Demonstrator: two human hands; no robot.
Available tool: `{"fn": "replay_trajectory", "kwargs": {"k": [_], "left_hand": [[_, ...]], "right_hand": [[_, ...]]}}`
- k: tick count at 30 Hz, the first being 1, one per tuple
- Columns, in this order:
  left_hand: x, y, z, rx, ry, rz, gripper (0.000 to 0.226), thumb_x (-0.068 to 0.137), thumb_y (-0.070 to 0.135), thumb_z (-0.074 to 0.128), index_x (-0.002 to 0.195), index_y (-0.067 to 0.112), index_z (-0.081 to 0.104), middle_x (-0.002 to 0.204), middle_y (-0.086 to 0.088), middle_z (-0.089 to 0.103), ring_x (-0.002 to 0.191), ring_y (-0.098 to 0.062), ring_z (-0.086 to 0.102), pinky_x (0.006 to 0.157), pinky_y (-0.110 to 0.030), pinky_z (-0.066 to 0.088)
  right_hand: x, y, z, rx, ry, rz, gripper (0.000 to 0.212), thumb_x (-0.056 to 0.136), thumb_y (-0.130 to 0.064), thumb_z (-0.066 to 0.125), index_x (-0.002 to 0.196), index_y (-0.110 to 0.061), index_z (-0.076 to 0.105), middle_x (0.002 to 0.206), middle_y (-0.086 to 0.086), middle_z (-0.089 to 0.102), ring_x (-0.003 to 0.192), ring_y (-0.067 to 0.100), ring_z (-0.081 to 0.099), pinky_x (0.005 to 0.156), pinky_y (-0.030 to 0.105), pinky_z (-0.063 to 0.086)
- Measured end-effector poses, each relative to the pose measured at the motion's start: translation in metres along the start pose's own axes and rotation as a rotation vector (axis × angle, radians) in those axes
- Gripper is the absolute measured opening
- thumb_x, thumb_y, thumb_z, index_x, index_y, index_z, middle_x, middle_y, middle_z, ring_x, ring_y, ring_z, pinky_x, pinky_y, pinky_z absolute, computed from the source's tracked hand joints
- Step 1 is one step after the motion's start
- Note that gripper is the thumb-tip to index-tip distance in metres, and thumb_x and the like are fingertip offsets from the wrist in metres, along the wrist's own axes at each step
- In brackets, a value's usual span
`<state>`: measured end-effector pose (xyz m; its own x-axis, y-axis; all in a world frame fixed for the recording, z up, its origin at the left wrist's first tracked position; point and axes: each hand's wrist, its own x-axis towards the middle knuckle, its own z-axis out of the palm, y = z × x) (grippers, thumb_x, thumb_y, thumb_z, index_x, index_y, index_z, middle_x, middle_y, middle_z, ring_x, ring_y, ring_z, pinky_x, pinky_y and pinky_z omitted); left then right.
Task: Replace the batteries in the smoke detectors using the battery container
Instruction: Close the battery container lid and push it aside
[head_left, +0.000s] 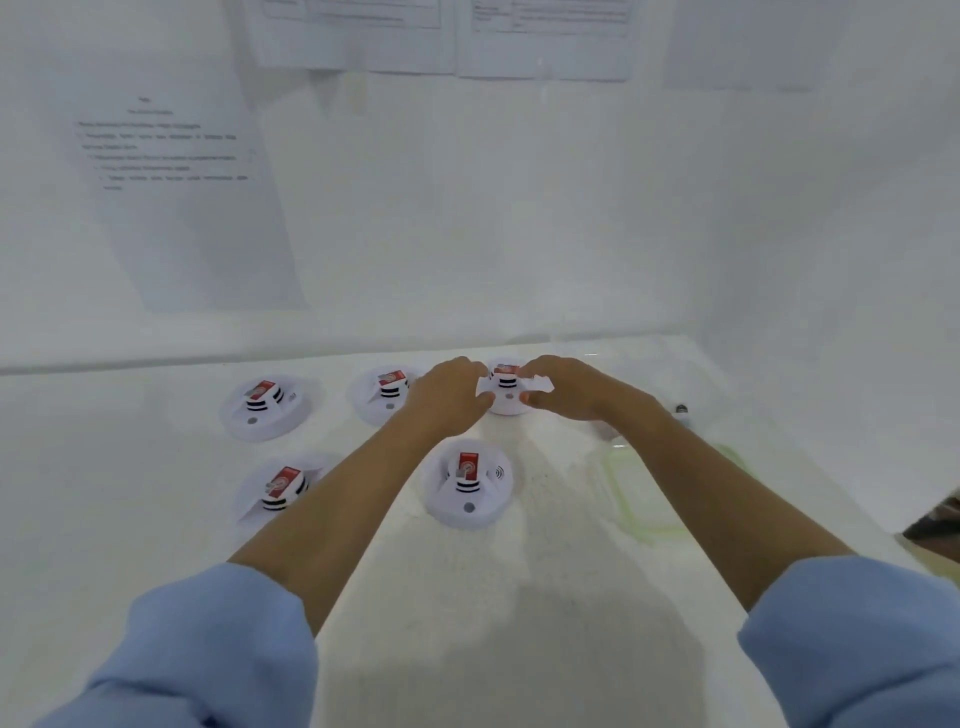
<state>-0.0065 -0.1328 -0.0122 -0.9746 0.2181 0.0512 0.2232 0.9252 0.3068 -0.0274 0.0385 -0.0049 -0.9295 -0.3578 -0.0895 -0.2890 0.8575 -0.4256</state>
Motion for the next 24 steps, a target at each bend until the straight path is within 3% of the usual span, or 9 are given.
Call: {"fn": "replay_trajectory", "kwargs": {"k": [8,15,19,22,24], "left_hand": [[-0.003,0.063,0.020,0.064,-0.003,0.040,0.038,0.098,0.029,0.041,0.133,0.015,0.048,0.138,-0.003,0.047,0.125,-0.022,0.044,0.099,-0.031,0.035],[-0.001,0.102,0.058,-0.023,-0.037,-0.066,0.041,0.096,0.033,0.046,0.136,0.022,0.043,0.141,0.000,0.043,0.127,-0.019,0.043,0.100,-0.036,0.037],[-0.010,0.120,0.072,-0.067,-0.066,-0.066,0.037,0.094,0.022,0.047,0.131,0.023,0.048,0.139,0.000,0.044,0.125,-0.018,0.044,0.102,-0.036,0.037],[-0.020,0.126,0.078,-0.081,-0.124,-0.043,0.039,0.090,0.006,0.045,0.124,0.024,0.054,0.134,0.001,0.046,0.122,-0.016,0.043,0.100,-0.035,0.038],[-0.028,0.126,0.080,-0.077,-0.147,-0.010,0.049,0.084,-0.007,0.041,0.119,0.023,0.058,0.129,0.001,0.048,0.119,-0.016,0.044,0.094,-0.033,0.041]], "right_hand": [[-0.037,0.062,-0.018,0.067,0.036,0.012,0.041,0.091,-0.030,0.055,0.130,-0.019,0.048,0.138,-0.002,0.047,0.124,0.016,0.045,0.100,0.024,0.031],[-0.068,0.125,-0.039,0.063,0.007,-0.035,0.040,0.091,-0.029,0.056,0.129,-0.018,0.049,0.133,0.000,0.049,0.124,0.016,0.044,0.094,0.020,0.031],[-0.087,0.156,-0.046,0.034,0.035,-0.101,0.036,0.088,-0.020,0.060,0.123,-0.014,0.055,0.126,0.004,0.053,0.115,0.019,0.049,0.092,0.022,0.034],[-0.102,0.177,-0.045,0.088,0.072,-0.150,0.030,0.083,-0.002,0.059,0.112,-0.011,0.060,0.118,0.005,0.055,0.101,0.017,0.050,0.086,0.024,0.038],[-0.110,0.190,-0.042,0.131,0.062,-0.136,0.038,0.078,0.010,0.052,0.103,-0.016,0.062,0.111,0.002,0.055,0.096,0.016,0.047,0.079,0.021,0.037]]}}
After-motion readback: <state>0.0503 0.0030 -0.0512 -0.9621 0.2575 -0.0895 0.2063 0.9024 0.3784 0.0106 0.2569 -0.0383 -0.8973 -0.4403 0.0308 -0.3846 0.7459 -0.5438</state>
